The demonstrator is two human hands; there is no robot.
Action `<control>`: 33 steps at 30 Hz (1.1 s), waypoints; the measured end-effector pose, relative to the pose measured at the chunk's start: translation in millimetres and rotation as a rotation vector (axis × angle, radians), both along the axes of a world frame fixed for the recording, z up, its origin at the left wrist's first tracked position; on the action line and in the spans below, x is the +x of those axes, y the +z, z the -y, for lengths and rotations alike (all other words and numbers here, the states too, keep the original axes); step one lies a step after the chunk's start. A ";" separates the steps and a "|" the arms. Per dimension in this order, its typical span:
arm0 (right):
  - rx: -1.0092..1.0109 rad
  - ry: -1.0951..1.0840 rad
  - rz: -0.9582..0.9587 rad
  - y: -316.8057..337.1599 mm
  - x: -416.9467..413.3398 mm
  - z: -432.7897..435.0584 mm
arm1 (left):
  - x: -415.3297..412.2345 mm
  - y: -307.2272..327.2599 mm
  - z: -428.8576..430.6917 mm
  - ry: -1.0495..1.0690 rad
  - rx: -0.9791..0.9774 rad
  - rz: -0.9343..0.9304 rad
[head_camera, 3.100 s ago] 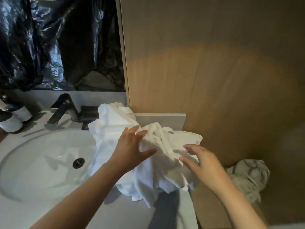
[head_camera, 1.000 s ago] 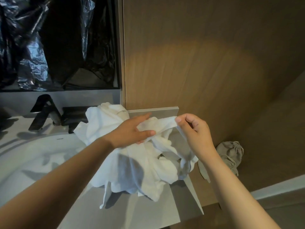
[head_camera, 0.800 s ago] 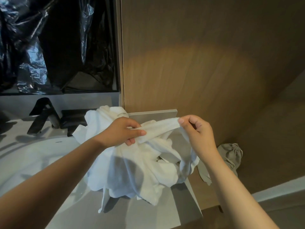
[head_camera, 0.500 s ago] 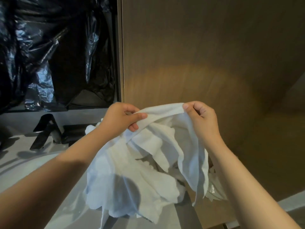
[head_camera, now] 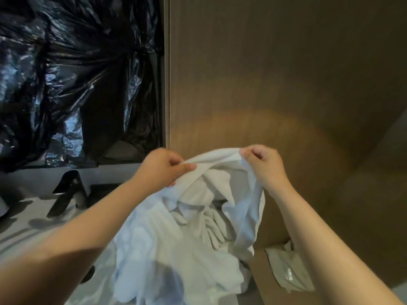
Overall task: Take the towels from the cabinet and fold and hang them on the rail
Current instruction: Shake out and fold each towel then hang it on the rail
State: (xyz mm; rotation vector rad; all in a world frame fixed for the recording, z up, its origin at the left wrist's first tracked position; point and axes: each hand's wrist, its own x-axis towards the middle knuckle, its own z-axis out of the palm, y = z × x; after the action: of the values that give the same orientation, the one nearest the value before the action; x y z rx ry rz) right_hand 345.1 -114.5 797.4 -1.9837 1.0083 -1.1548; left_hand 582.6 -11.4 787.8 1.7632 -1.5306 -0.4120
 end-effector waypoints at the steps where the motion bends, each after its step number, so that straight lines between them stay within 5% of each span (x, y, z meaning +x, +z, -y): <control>1: 0.057 -0.011 -0.035 -19.9 -5.1 -0.4 | 0.4 -22.5 -3.3 -0.005 0.104 0.048; 4: 0.215 -0.037 -0.091 -69.7 -22.2 -5.5 | 1.1 -84.9 -18.0 -0.023 0.300 0.105; 8: 0.266 -0.055 -0.159 -100.4 -34.0 -16.1 | 12.5 -121.6 -28.3 -0.047 0.238 0.077; 13: 0.267 -0.011 -0.225 -104.7 -35.6 -28.3 | 28.9 -116.9 -28.7 -0.110 0.276 0.153; 19: 0.189 0.115 -0.379 -89.9 -14.7 -36.0 | 8.5 -85.5 -25.9 -0.019 0.031 0.090; 24: 0.187 0.148 -0.069 -60.1 -7.7 -28.3 | -1.6 -13.1 -13.1 -0.029 -0.126 0.050; 33: -0.120 0.060 0.201 47.9 0.5 -2.4 | -6.3 98.2 -0.5 -0.005 -0.337 0.006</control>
State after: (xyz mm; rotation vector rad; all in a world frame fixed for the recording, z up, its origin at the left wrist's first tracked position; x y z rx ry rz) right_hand 345.6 -112.0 845.4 -1.9292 0.7883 -1.3777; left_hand 576.3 -11.0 886.0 1.4983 -1.5089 -0.1390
